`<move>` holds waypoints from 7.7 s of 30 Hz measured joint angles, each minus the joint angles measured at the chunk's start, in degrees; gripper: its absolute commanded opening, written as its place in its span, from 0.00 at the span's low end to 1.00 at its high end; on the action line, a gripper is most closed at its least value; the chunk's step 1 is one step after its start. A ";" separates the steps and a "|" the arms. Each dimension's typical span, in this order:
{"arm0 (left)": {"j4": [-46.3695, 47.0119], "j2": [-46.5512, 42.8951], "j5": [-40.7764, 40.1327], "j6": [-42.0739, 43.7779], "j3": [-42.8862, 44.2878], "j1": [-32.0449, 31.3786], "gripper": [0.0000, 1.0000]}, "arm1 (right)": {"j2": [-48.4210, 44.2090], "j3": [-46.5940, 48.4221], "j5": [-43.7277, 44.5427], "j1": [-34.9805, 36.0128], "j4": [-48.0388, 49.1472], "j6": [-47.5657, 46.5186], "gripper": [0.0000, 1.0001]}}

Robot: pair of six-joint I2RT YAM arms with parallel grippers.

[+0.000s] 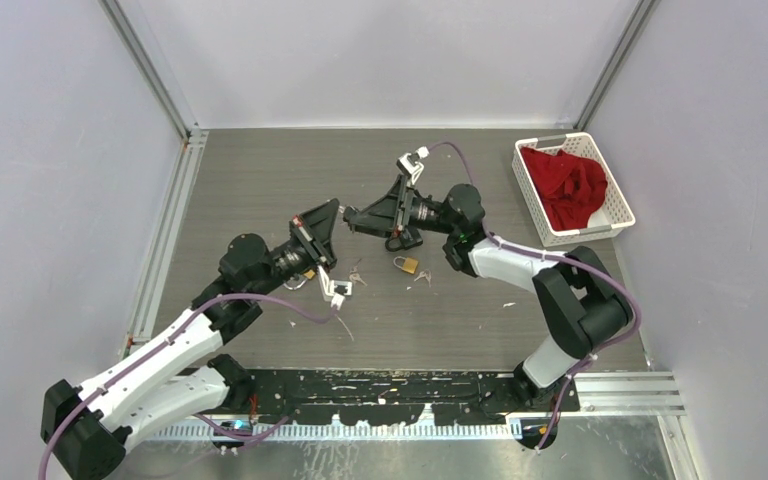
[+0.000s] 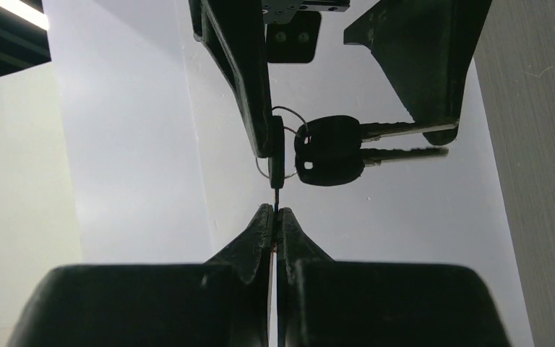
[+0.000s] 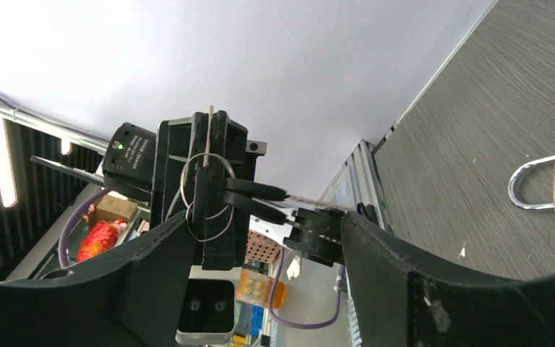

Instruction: Unlock with the key

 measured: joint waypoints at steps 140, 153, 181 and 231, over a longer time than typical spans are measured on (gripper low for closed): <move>-15.04 -5.03 -2.16 8.02 -1.07 -0.17 0.99 | -4.20 1.62 -4.42 -0.13 -12.81 -14.32 0.01; -55.95 11.26 -5.60 -44.39 32.24 -0.15 0.99 | -14.34 12.79 7.74 -1.60 -59.10 -48.33 0.01; -54.80 72.41 1.84 -90.77 65.68 2.56 0.99 | -31.50 4.28 36.02 -24.15 -83.01 -50.31 0.01; -46.10 80.83 2.89 -84.24 67.23 -0.63 0.77 | -32.41 2.89 31.10 -24.44 -81.72 -49.42 0.01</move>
